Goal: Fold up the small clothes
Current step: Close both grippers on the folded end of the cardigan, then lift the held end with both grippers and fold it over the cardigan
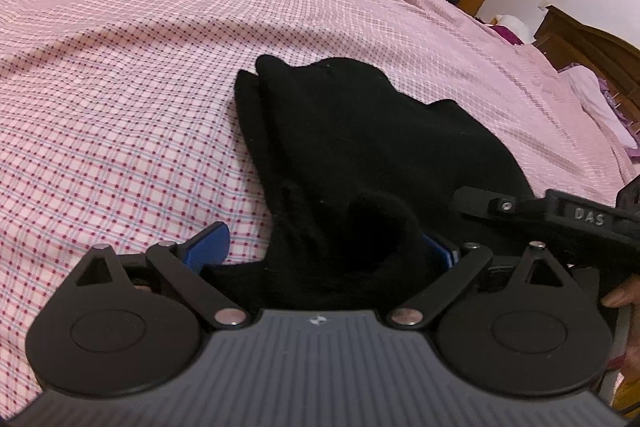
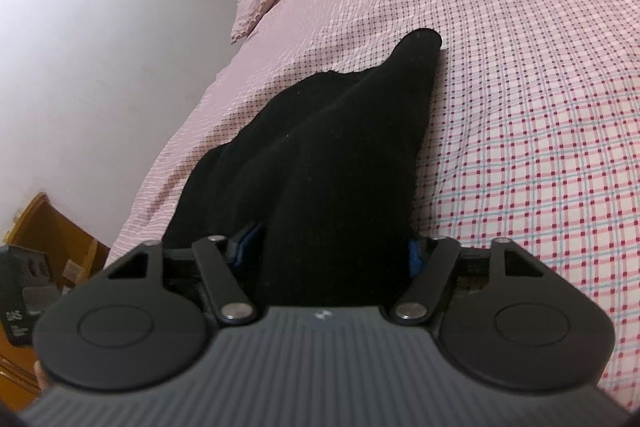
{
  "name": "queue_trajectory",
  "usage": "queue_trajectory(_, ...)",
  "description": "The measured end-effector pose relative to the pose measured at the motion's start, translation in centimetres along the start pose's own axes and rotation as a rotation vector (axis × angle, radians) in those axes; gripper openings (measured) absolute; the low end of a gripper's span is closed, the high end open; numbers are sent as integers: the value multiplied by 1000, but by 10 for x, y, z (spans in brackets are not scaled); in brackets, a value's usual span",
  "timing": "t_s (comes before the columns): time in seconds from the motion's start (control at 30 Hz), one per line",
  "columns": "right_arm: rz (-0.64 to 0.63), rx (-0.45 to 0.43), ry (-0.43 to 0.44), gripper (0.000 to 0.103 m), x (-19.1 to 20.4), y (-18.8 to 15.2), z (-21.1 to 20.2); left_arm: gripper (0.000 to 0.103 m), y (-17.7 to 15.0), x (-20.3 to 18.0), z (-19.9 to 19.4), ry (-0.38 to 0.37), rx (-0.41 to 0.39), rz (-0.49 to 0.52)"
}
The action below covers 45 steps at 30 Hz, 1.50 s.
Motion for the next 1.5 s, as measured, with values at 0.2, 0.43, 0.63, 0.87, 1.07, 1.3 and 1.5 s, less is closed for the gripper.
queue_trajectory(0.2,11,-39,-6,42,4,0,-4,59,3,-5,2,-78,-9,-56)
queue_trajectory(0.43,34,-69,-16,37,22,3,-23,50,7,-2,-8,-161,-27,-163)
queue_trajectory(0.63,71,-56,-50,36,21,-1,-59,49,-2,-33,-19,-224,-1,-148)
queue_trajectory(0.87,140,-60,-98,36,-2,-21,-116,49,-21,-81,-31,-300,39,-115)
queue_trajectory(1.07,171,-90,-130,36,-20,-43,-160,49,-46,-126,-48,-332,76,-62)
queue_trajectory(1.3,192,-116,-164,36,-44,-69,-194,49,-80,-168,-60,-342,119,-7)
queue_trajectory(1.5,151,-106,-213,37,-64,-82,-186,49,-100,-179,-53,-274,146,29)
Point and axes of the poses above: each gripper's, at about its wrist camera, not at the fingertips, and z roughly the way its jaws point, x to its left, y to its top, the point moved 10 cm from there along z, roughly the way its jaws point, and after that the axes turned 11 degrees about z, right-handed, at the moved point
